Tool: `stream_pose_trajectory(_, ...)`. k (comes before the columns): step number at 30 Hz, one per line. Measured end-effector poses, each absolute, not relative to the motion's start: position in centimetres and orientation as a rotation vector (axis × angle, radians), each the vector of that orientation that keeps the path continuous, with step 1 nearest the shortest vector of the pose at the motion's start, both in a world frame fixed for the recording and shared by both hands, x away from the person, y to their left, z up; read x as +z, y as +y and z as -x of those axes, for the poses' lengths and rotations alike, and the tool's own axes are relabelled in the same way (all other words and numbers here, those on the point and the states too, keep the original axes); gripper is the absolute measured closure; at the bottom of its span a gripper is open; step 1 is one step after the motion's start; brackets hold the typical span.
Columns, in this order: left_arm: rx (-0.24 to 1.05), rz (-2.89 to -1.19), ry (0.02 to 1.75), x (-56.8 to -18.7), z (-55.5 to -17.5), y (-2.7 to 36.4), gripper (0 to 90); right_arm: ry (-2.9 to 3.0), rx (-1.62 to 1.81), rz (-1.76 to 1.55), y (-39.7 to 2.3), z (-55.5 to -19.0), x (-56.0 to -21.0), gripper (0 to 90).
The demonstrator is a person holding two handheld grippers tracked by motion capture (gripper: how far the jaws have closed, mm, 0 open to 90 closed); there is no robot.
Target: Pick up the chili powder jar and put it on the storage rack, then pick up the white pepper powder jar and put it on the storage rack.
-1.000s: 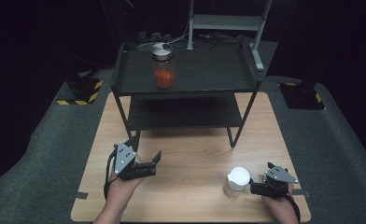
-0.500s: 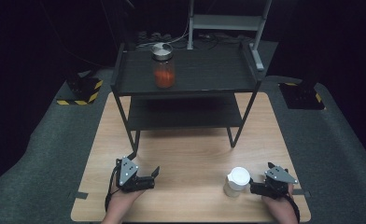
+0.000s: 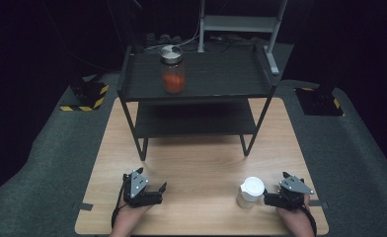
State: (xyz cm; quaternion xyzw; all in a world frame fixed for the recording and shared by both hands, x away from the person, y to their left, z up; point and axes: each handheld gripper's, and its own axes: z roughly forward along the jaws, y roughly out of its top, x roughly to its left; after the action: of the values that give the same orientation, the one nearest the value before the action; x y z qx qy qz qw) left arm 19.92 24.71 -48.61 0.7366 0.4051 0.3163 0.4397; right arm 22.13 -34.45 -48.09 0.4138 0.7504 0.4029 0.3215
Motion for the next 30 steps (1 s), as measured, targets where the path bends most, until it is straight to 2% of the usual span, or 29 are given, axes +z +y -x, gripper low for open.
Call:
stream_pose_trajectory(17,0.861,-1.927,0.987,-48.3,-19.8,22.8,0.4,1.961,1.073,-1.076,-34.6,-21.9,-48.3,0.9)
stream_pose_trajectory(30,0.868,-1.966,0.963,-48.2,-19.9,22.4,0.6,1.94,1.119,-1.077,-35.3,-21.8,-48.6,0.9)
